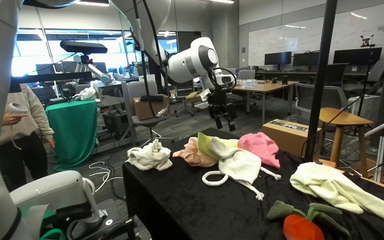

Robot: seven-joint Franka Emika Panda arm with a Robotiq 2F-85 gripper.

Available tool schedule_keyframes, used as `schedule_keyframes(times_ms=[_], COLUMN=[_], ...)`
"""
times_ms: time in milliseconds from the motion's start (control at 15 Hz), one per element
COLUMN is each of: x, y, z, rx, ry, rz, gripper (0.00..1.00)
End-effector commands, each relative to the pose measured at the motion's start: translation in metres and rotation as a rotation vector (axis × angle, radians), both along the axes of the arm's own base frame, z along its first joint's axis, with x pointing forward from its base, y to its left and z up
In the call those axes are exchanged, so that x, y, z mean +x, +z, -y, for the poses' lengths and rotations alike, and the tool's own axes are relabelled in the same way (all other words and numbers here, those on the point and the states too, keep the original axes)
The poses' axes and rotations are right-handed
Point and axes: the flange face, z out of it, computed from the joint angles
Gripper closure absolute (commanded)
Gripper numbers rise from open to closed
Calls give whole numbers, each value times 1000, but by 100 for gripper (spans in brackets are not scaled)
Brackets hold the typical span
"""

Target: Put the towels and the turnip plushie on the peach shirt

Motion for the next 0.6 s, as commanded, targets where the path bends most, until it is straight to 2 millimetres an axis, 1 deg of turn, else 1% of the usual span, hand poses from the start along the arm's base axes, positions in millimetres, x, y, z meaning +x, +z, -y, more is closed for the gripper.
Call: schedule_keyframes(times_ms=[0, 267, 533], x=[-2, -8, -18], y=[-6, -22, -40], z=[32, 85, 148], rx=[-4, -9, 9], ry=[-67, -176, -302], rz=[-37, -62, -97], gripper=[0, 0, 0])
